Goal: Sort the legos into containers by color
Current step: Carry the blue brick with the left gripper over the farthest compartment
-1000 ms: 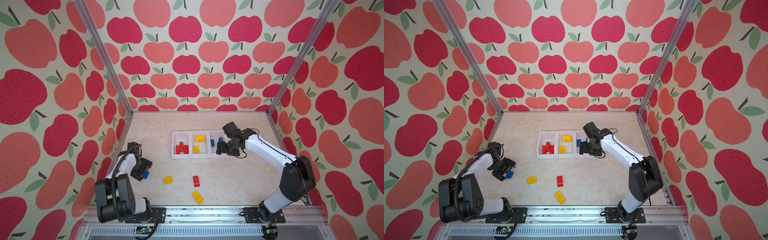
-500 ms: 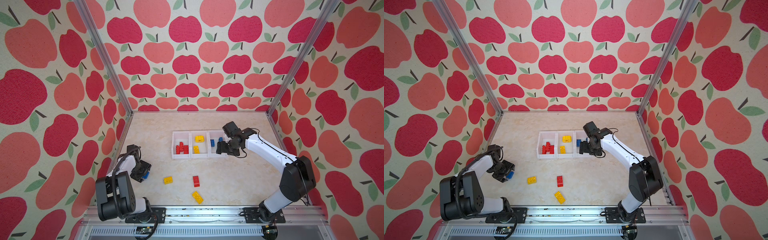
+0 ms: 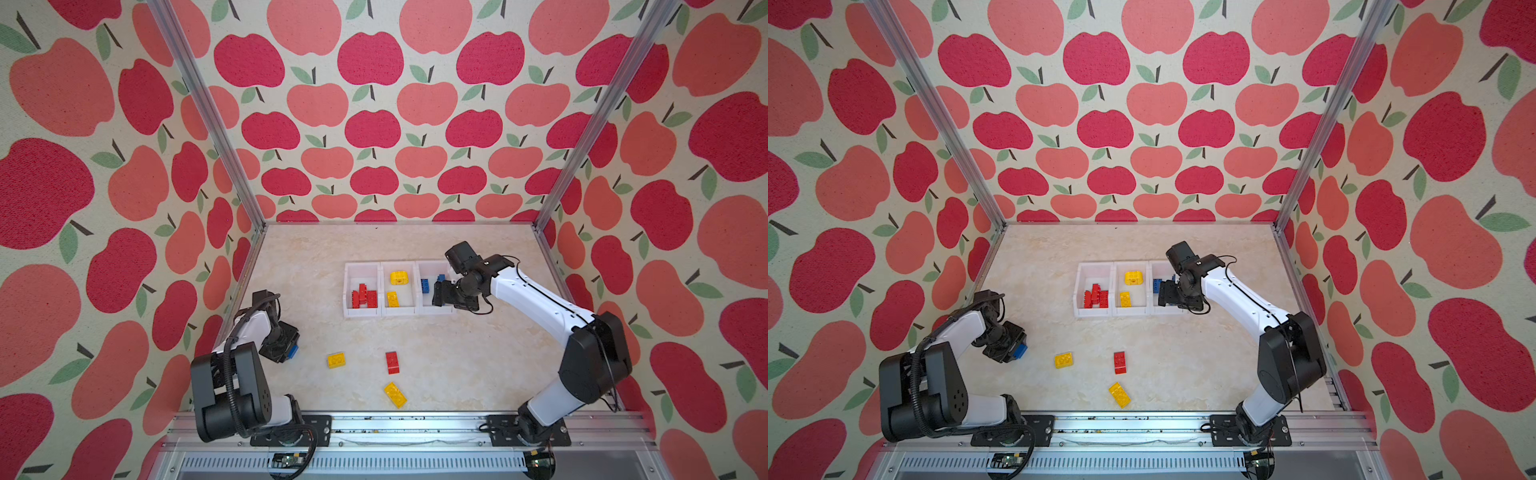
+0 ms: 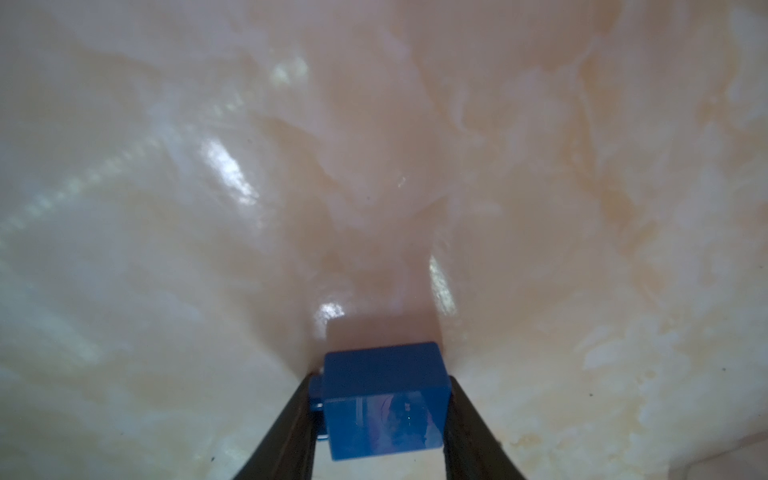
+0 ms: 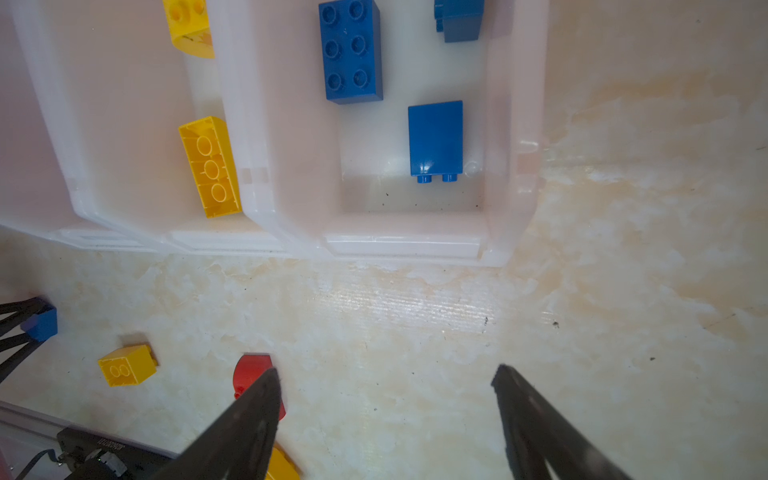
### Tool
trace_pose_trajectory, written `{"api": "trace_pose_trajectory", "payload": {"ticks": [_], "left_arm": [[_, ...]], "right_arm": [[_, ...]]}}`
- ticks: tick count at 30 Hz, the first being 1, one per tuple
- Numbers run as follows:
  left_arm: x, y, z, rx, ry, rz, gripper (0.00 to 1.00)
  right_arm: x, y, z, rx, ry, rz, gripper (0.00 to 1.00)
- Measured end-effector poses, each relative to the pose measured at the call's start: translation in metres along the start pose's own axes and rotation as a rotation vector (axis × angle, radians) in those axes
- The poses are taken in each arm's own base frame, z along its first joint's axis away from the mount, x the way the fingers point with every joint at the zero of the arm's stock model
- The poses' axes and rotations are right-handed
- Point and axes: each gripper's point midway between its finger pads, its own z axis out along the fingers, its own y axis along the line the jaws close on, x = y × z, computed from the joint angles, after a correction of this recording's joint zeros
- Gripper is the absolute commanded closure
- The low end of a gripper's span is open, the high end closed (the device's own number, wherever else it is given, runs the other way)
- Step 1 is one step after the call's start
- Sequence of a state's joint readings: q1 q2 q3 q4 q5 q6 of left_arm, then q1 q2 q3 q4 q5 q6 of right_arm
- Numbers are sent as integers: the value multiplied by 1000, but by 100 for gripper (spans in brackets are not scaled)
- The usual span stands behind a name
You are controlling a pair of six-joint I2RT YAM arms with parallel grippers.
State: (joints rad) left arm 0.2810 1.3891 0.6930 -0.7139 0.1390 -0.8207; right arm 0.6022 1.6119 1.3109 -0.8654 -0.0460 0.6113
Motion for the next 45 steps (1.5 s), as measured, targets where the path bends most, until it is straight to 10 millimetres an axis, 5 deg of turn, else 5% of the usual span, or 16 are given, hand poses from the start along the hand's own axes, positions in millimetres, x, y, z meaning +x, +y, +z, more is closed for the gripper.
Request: {"api": "trace_pose_trajectory", "payload": {"ticks": [11,20,32,45], "left_arm": [[-2,-14,-21,85,-75,46,65],[21,-43,-55,168,-147,214,67],[68,-132,-118,301,-243,522,69],[145,-232,-137,421,-235,823,69]], "right_arm": [[10,-7,2,13,14,28,17],[32,-24,9,35,45,63,16],[53,-41,16,52,64,114,16],[60,-46,18,58,69,154,14]]}}
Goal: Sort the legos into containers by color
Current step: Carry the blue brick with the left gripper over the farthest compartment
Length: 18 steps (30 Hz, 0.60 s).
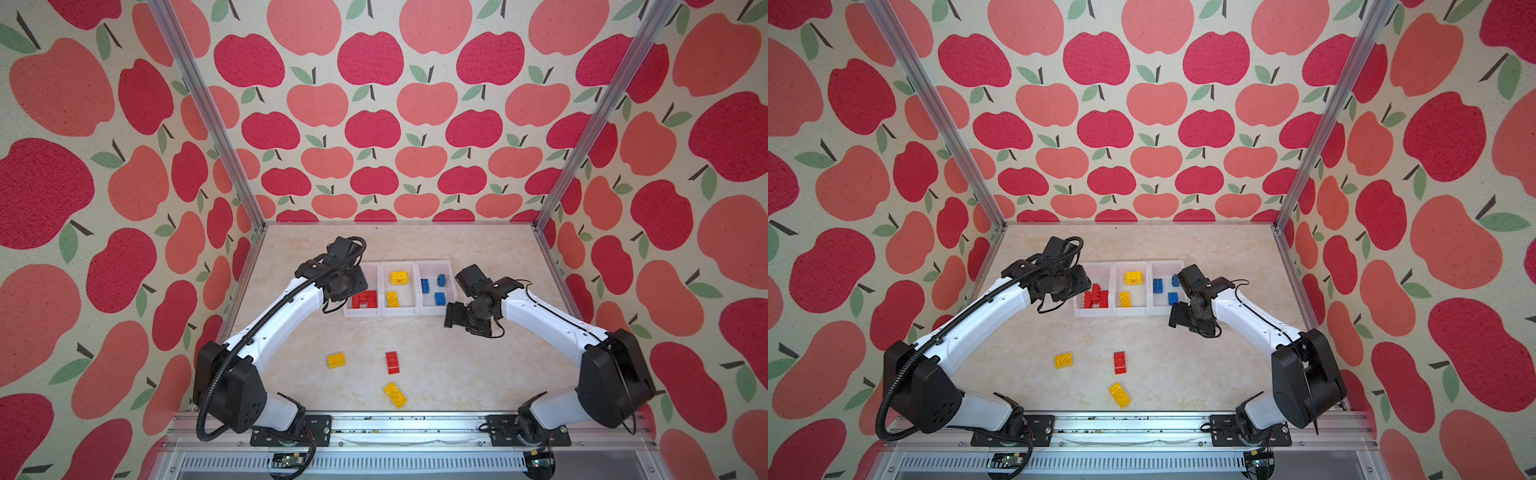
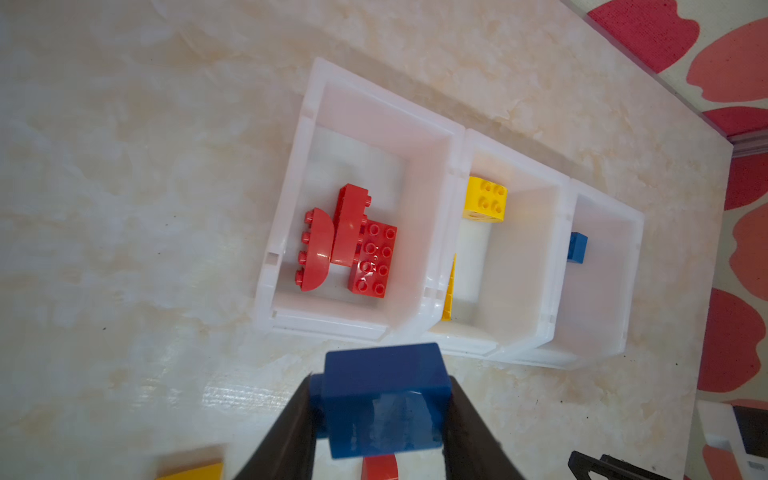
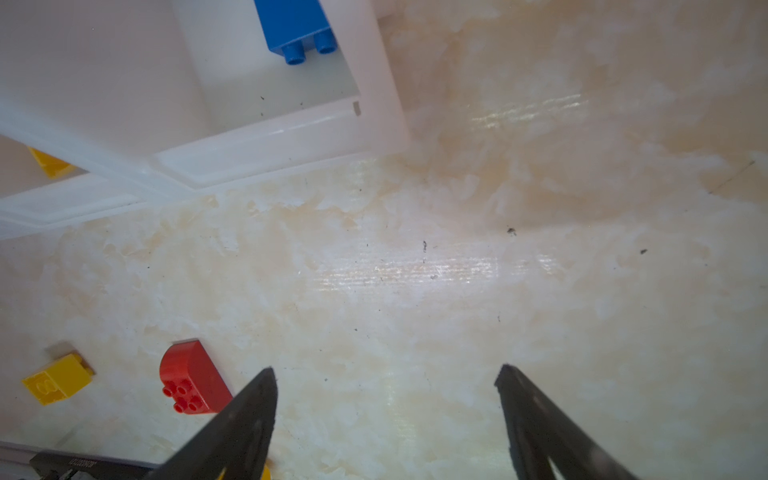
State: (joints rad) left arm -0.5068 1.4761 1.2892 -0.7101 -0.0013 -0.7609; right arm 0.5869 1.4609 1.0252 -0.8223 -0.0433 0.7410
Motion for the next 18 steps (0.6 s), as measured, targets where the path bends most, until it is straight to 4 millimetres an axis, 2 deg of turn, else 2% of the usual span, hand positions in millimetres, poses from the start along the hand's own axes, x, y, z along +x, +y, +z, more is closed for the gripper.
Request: {"api": "trace_pose_trajectory", "payload": {"ticks": [12,18], "left_arm": [[3,-94,36,176,43,206,69],[14,-129,58,240,86,281,69]], "right_arm": [[3,-2,-3,-11,-12,26,14],[6,-4,-5,-15,-17,34,13]]}}
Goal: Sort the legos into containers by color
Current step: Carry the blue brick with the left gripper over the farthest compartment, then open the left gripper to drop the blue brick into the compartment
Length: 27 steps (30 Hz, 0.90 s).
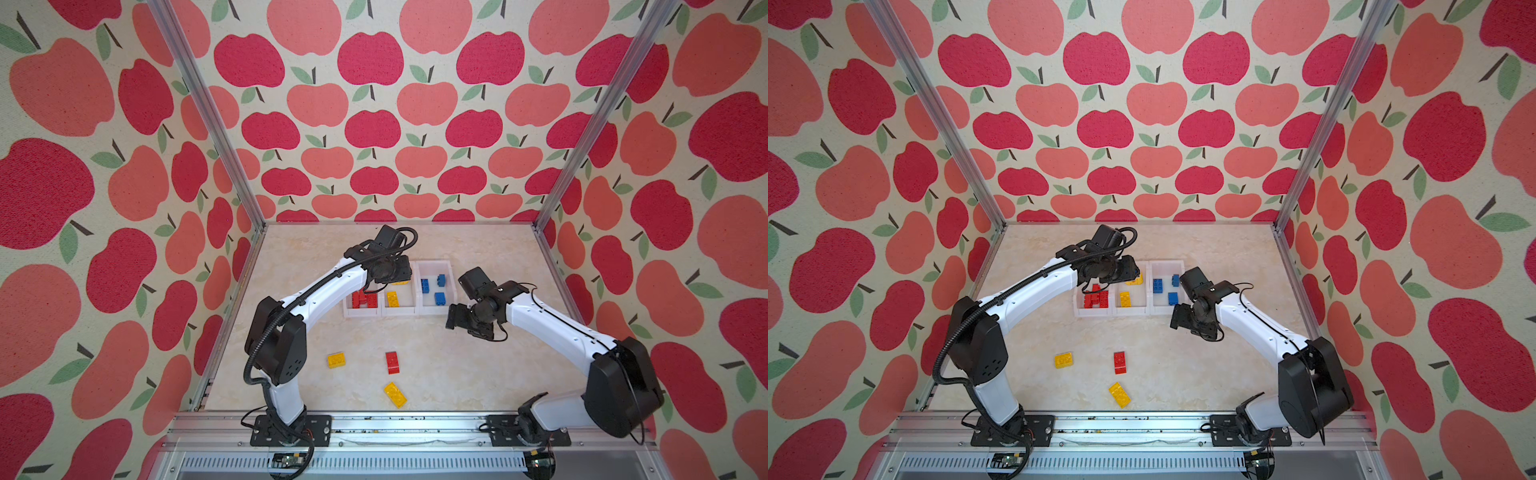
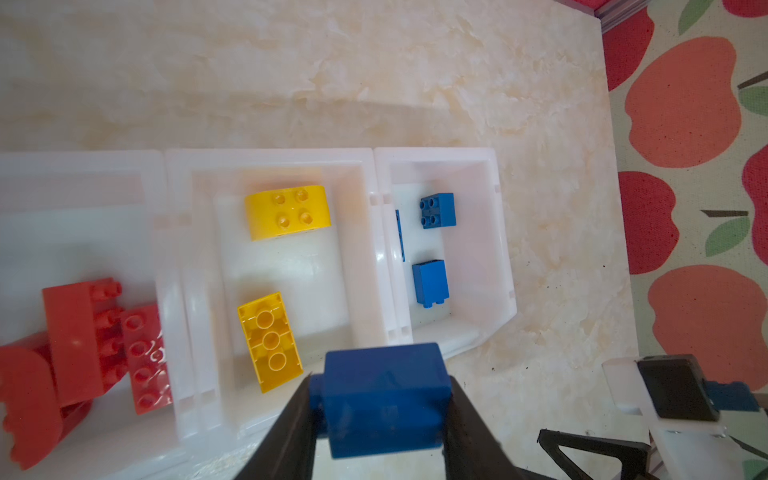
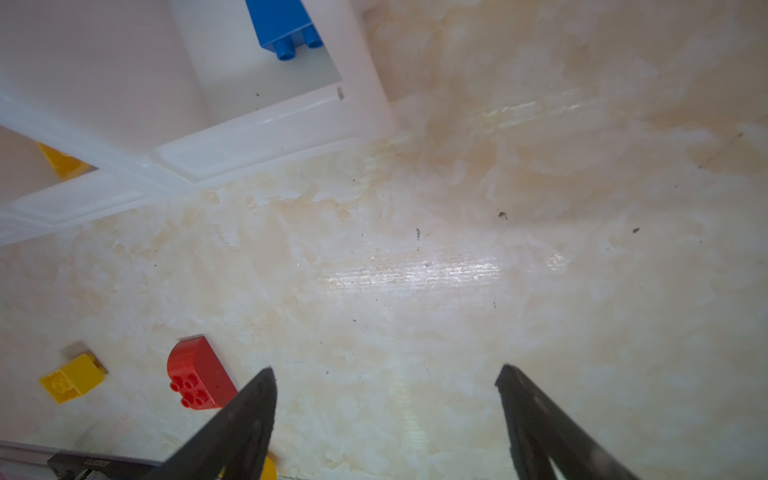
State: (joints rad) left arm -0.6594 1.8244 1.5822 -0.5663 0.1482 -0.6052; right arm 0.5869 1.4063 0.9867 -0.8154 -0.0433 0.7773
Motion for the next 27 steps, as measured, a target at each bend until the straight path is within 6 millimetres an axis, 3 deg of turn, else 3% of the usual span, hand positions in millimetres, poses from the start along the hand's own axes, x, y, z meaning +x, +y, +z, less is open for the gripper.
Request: {"api": "trace_pose_trajectory", "payload": {"ticks": [13,27], "left_arm": [[-6,-50,52,106,63,99,70],[8,-59,110,110,154,129,69]], "right_arm": [[3,-2,-7,-12,-15,5,12],[4,-4,-11,-11,-24,5,12]]}}
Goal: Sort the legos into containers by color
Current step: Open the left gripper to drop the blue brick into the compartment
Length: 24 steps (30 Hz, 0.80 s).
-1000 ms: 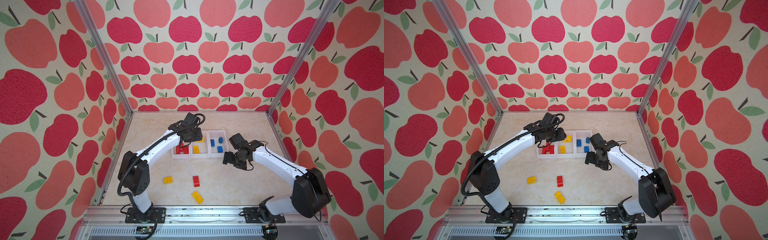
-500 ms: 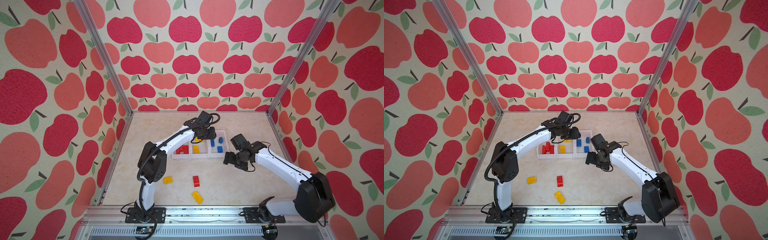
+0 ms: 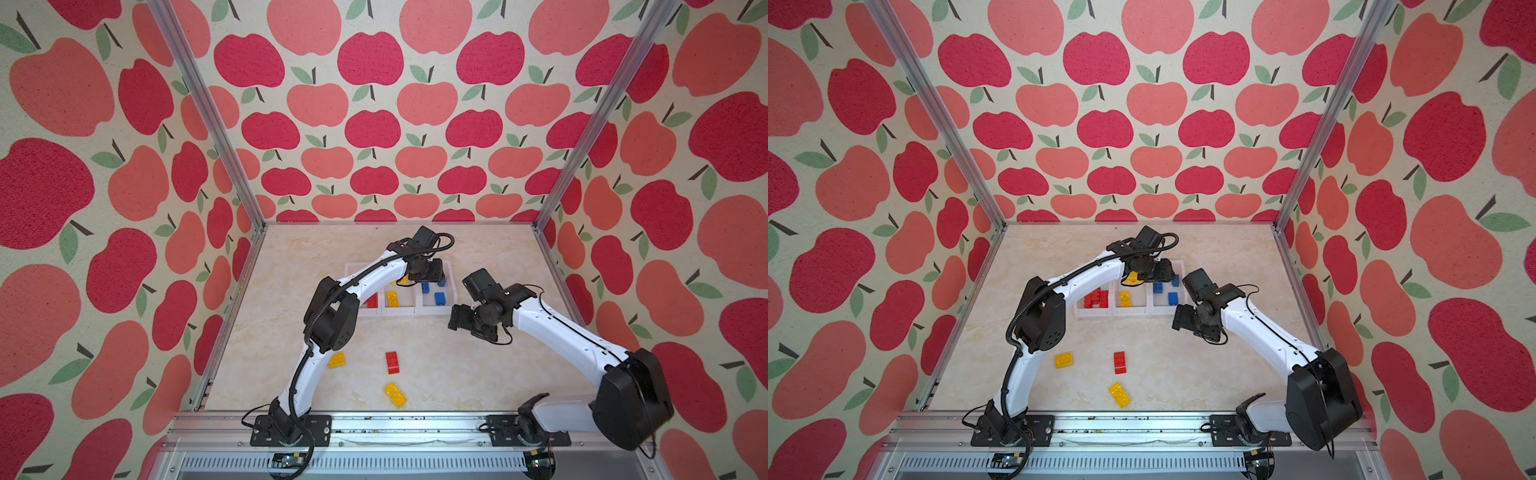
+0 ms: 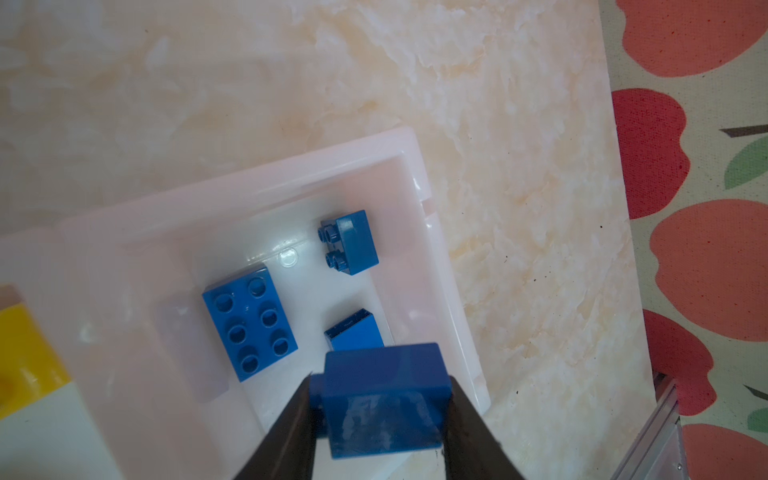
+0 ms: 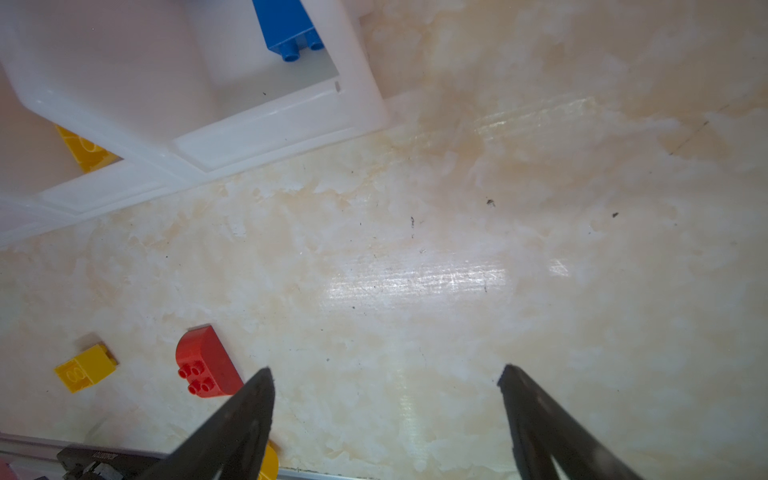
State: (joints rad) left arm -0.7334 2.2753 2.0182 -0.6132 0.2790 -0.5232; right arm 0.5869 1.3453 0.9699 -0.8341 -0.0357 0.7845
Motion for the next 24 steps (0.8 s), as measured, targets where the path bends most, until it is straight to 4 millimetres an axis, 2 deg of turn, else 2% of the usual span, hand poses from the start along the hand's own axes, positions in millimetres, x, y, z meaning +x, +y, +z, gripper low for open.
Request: {"api": "trace_pose_trajectory", "payload": {"ticks": [5,10,24], "left_arm": [[2,3,10,-11,18,-5,66],[9,10,19,-27,48,-13,58],[8,7,18,-22,48,-7,44]], "right_arm": [[1,-1,-2,0,-1,1,11],[2,-4,-1,2,-1,10,11],[3,-5,0,5,2,11,11]]}}
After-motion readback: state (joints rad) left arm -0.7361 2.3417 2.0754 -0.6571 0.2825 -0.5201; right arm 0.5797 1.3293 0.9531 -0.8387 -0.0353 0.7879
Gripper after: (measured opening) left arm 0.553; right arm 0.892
